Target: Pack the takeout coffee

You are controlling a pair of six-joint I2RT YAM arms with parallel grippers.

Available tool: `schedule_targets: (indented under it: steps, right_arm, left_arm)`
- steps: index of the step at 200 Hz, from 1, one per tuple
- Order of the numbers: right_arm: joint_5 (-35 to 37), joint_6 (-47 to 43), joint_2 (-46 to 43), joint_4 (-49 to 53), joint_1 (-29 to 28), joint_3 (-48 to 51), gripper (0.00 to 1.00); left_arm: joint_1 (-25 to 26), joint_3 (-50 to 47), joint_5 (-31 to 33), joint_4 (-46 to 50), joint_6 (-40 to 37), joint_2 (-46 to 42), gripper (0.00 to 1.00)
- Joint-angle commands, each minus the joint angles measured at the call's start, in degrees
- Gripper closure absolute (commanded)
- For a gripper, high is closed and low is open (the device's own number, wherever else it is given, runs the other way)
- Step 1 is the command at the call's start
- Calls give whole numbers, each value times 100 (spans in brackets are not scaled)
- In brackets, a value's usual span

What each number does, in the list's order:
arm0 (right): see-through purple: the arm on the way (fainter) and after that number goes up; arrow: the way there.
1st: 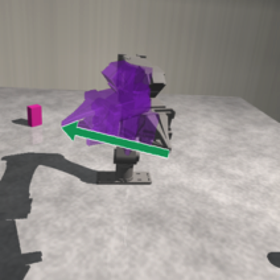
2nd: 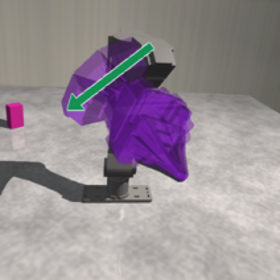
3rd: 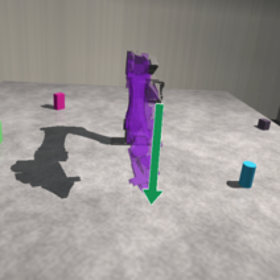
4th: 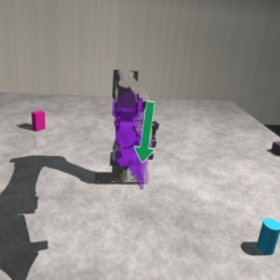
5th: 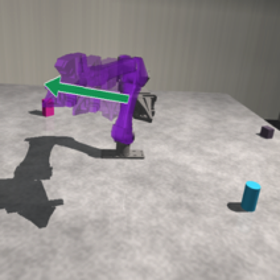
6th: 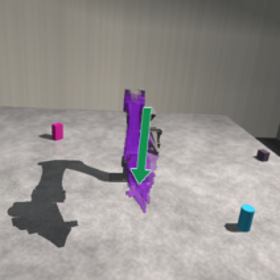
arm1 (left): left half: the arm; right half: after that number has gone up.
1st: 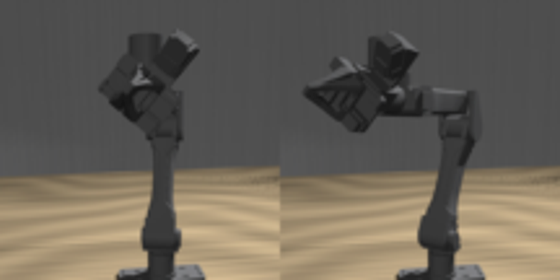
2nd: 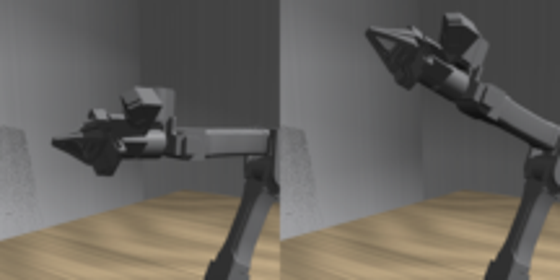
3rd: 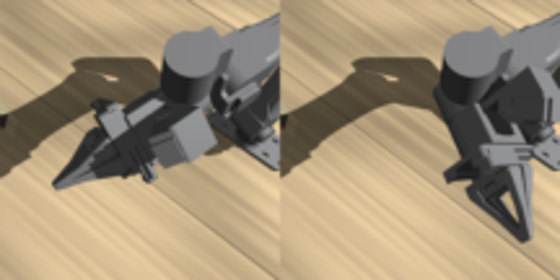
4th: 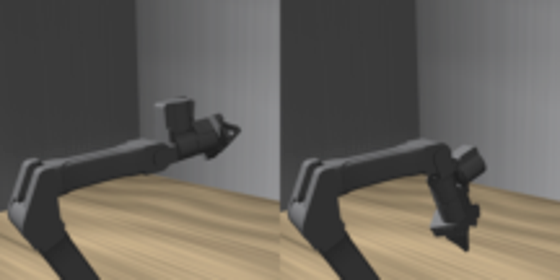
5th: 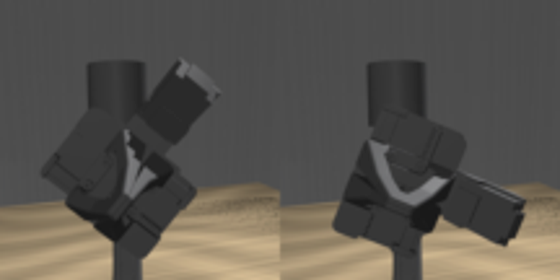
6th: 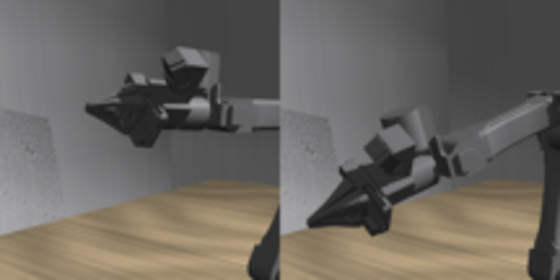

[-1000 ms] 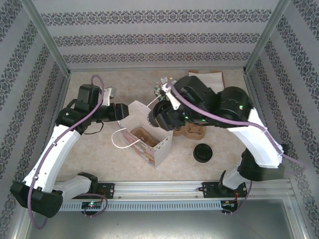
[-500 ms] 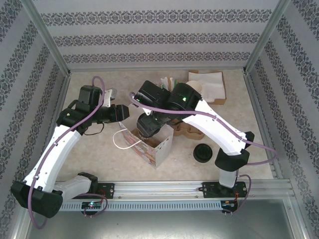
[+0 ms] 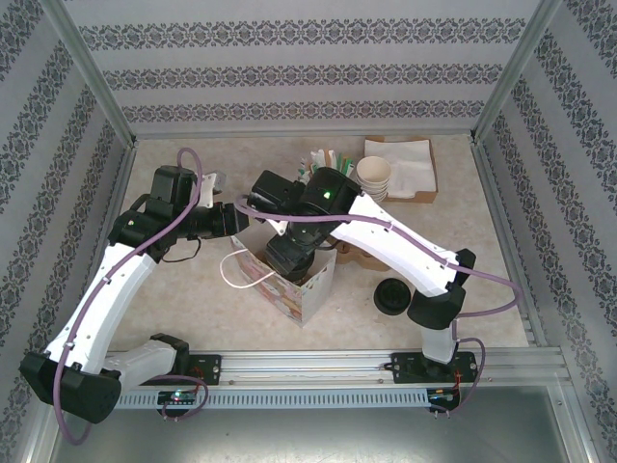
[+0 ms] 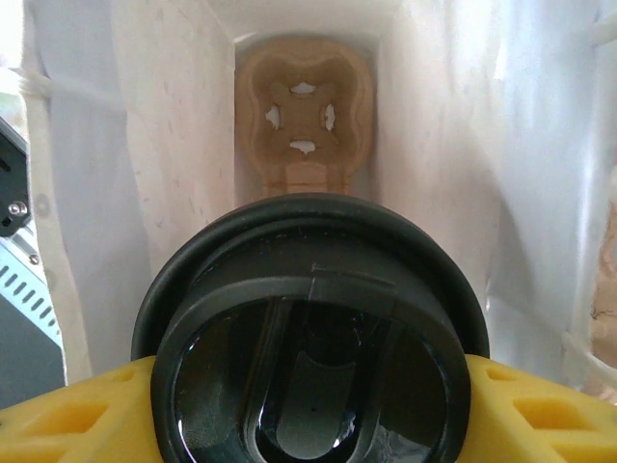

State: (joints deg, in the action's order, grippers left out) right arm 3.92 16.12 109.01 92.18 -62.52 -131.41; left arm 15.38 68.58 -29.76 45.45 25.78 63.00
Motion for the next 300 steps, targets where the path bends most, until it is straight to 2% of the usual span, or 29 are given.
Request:
schedule_targets:
  steps: [1, 113, 195, 300]
  right_arm:
    - [-6, 70, -143, -28, -76, 220, 38]
    - [-6, 383, -238, -512, -69, 1011, 39]
    - [123, 436, -265, -652, -71, 1406, 40]
    - [-139, 497, -468, -1169, -67, 2055, 40]
  left_arm:
    - [32, -11, 60, 71, -91, -24, 57]
    - [33, 26, 9, 22, 23, -42, 60]
    - [23, 44, -74, -97, 154, -103, 59]
    - [28, 222, -196, -317, 357, -188, 56]
